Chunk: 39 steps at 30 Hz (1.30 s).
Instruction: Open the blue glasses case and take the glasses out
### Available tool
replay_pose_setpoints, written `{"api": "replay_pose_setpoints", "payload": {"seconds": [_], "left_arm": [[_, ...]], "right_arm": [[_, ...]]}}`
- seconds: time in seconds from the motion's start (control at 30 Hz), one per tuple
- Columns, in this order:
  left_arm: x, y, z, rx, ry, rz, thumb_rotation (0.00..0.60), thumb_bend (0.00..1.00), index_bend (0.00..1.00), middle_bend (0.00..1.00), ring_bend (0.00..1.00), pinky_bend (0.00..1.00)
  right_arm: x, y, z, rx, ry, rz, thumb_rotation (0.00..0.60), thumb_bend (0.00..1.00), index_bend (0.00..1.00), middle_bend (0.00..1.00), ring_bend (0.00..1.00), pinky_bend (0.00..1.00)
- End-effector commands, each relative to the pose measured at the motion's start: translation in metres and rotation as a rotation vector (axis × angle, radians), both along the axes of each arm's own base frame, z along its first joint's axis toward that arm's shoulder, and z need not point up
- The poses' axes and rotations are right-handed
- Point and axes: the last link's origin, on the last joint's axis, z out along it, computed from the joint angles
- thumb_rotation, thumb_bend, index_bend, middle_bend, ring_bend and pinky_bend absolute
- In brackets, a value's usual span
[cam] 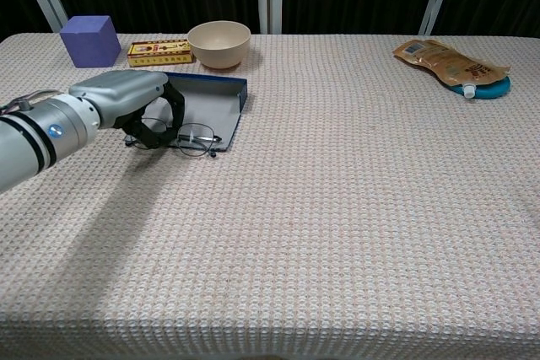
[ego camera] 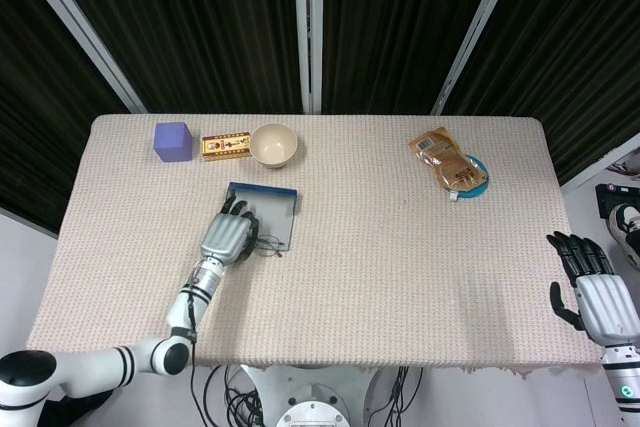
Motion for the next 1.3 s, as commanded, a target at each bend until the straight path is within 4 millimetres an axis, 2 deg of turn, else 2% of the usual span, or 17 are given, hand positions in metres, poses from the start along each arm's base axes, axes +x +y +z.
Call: {"api": "replay_pose_setpoints", "payload": {"seconds": [0.03,0.3,0.47,0.67,0.87,0.93,1.03,1.1,1.2,1.3], "left_arm": [[0.0,-0.003,0.004,0.002,-0.014,-0.004,0.6,0.51,0.65,0.36,0.11,0.0],[0.007,-0.028,0.023,-0.018,-0.068,-0.043,0.6,0.54,0.66,0.37,0.11,0.0],[0.024,-0.049,0.024,-0.081,-0.065,-0.115,0.6,0.54,0.66,0.37,0.11,0.0],[0.057,-0.075,0.008,-0.173,-0.065,-0.224,0.6,0.54,0.66,0.36,0.11,0.0],[0.078,-0.079,-0.02,-0.225,-0.031,-0.274,0.6,0.54,0.64,0.35,0.11,0.0],[0.08,-0.079,-0.028,-0.251,-0.013,-0.274,0.6,0.5,0.53,0.32,0.1,0.0],[0.085,-0.077,-0.033,-0.267,-0.019,-0.26,0.6,0.26,0.21,0.21,0.04,0.0],[0.087,-0.073,-0.031,-0.249,-0.045,-0.248,0.6,0.15,0.09,0.15,0.01,0.0],[0.088,-0.065,-0.019,-0.195,-0.105,-0.231,0.6,0.09,0.04,0.11,0.0,0.0],[0.078,-0.053,0.008,-0.097,-0.156,-0.207,0.6,0.08,0.04,0.11,0.0,0.0]], "right_arm": [[0.0,0.0,0.0,0.0,-0.001,0.002,0.6,0.59,0.0,0.08,0.0,0.0],[0.0,-0.003,-0.001,0.005,-0.004,0.011,0.6,0.59,0.0,0.08,0.0,0.0],[0.001,-0.003,-0.002,0.006,-0.006,0.019,0.6,0.59,0.0,0.08,0.0,0.0],[-0.002,0.001,-0.001,0.003,-0.008,0.009,0.6,0.59,0.0,0.08,0.0,0.0],[-0.004,0.003,0.0,-0.001,-0.008,0.002,0.6,0.59,0.0,0.08,0.0,0.0],[-0.005,0.004,0.001,-0.003,-0.008,0.001,0.6,0.59,0.0,0.08,0.0,0.0],[-0.006,0.005,0.002,-0.006,-0.009,-0.004,0.6,0.59,0.0,0.08,0.0,0.0],[-0.007,0.005,0.002,-0.007,-0.01,-0.008,0.6,0.59,0.0,0.08,0.0,0.0],[-0.008,0.005,0.003,-0.008,-0.012,-0.008,0.6,0.59,0.0,0.08,0.0,0.0],[-0.008,0.005,0.004,-0.009,-0.012,-0.005,0.6,0.59,0.0,0.08,0.0,0.0]]}}
